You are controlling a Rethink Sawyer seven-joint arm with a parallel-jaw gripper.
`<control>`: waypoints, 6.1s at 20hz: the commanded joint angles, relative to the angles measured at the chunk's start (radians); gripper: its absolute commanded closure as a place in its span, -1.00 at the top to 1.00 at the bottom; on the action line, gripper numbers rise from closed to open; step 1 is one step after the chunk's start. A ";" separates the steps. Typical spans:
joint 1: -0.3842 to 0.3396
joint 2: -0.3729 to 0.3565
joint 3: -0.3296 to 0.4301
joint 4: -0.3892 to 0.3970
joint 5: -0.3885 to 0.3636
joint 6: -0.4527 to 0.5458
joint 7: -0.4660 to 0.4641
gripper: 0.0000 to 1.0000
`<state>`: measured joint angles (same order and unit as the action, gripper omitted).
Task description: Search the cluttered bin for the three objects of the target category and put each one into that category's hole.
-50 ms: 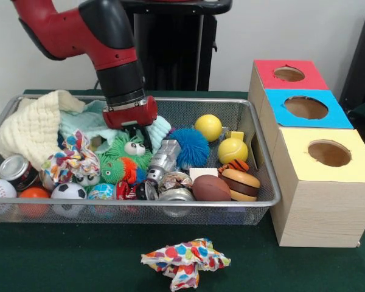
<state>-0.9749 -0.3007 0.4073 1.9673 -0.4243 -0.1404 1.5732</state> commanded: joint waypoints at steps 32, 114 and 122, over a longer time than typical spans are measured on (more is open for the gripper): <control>0.316 -0.335 -0.110 0.009 0.161 0.498 0.078 1.00; 0.628 -0.327 -0.384 -0.340 -0.677 0.553 -0.208 -1.00; 0.627 -0.331 -0.362 -0.327 -0.722 0.563 -0.194 -1.00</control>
<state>-0.3494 -0.6378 0.0179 1.7041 -1.0624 0.3226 1.5732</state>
